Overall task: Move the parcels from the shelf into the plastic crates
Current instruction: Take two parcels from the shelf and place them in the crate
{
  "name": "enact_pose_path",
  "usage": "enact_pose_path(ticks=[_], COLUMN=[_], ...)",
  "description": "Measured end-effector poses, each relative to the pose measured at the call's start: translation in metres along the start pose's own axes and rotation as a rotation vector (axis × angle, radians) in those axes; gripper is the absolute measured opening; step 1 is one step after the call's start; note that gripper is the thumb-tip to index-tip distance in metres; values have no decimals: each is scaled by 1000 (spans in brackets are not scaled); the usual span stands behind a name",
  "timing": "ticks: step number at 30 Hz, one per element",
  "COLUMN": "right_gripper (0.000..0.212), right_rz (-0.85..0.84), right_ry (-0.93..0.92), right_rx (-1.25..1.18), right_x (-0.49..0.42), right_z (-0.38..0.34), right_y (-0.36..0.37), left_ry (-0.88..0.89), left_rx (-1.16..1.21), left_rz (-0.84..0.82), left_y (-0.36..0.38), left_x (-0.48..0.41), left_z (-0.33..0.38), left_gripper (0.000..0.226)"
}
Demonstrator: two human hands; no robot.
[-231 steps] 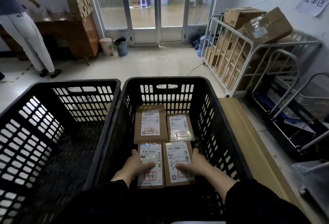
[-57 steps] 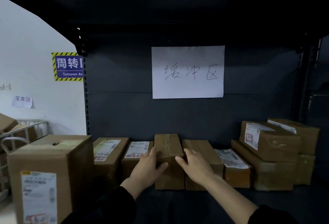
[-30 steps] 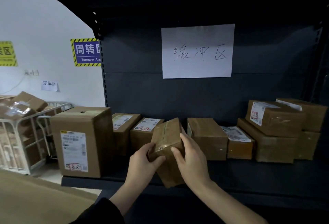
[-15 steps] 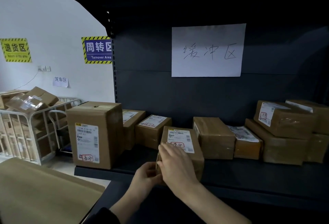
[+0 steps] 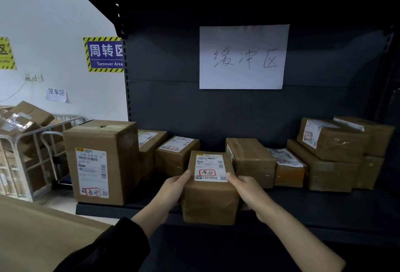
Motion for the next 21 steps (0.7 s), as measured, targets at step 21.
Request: enact_pose_path(ticks=[21], right_gripper=[58], right_rz=[244], right_ry=[-424], right_rx=[116], right_x=[3], right_z=[-11], right_y=[42], left_ry=[439], left_rx=[-407], left_rz=[-25], left_y=[-27], left_x=[8], left_z=[16], left_gripper=[84])
Point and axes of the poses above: each hand's wrist, its own x-axis away from the middle knuckle, its own y-axis out of the palm, z = x × y, the point moved 9 cm from there along -x, towards the middle knuckle, and after that the axes turned 2 degrees about x, right-handed, at the moved point
